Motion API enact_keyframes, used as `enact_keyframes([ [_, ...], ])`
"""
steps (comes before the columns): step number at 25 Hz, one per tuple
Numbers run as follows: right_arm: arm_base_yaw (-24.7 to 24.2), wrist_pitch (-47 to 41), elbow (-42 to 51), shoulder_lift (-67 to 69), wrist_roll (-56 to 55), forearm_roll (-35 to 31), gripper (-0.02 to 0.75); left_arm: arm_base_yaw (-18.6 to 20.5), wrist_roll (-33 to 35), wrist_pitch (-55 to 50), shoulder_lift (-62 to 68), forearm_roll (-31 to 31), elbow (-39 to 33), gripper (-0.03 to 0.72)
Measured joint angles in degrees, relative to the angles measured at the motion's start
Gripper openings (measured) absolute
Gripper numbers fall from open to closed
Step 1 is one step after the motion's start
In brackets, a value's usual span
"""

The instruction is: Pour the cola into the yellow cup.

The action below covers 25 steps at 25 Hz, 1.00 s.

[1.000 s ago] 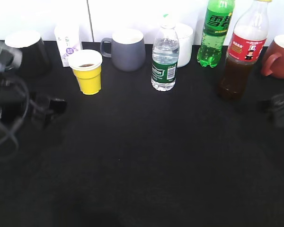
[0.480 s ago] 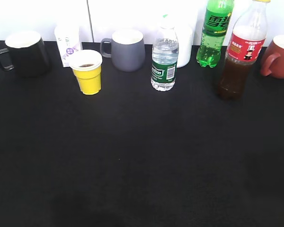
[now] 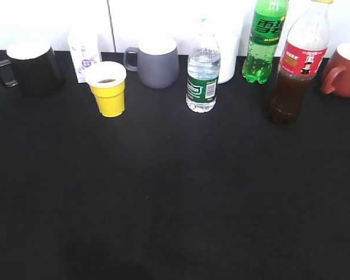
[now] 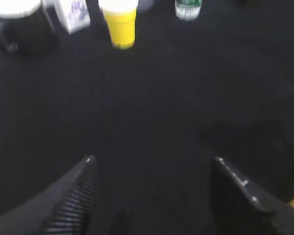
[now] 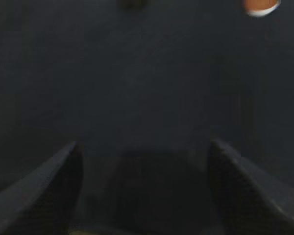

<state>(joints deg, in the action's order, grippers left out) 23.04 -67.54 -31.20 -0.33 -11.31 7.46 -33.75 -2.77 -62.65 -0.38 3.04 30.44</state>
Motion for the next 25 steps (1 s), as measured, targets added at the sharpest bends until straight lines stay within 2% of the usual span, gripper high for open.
enact_keyframes([
  [3, 0.0, 6.6, 2.2, -0.2, 2.0, -3.3, 0.595, 0.0, 1.5, 1.4, 0.0, -1.4, -0.9, 0.533],
  [14, -0.1, 7.6, 2.2, -0.2, 3.0, -3.9, 0.595, 0.8, 3.3, 1.5, 0.0, -2.6, -0.9, 0.531],
  [16, -2.3, 7.6, 2.2, -0.2, 3.0, -4.0, 0.595, 4.5, 3.3, 1.5, 0.0, -2.6, -0.9, 0.531],
  [21, -17.3, 7.7, 2.2, -0.2, 3.0, -4.0, 0.594, 17.4, 3.3, 1.6, 0.0, -2.6, -0.9, 0.491],
  [23, -19.7, 7.7, 2.2, -0.2, 3.0, -4.0, 0.594, 22.0, 3.3, 1.6, 0.0, -2.6, -0.9, 0.481],
  [25, -20.0, 7.7, 2.2, -0.2, 3.0, -4.1, 0.594, 25.8, 3.3, 1.6, 0.0, -2.6, -0.9, 0.476],
])
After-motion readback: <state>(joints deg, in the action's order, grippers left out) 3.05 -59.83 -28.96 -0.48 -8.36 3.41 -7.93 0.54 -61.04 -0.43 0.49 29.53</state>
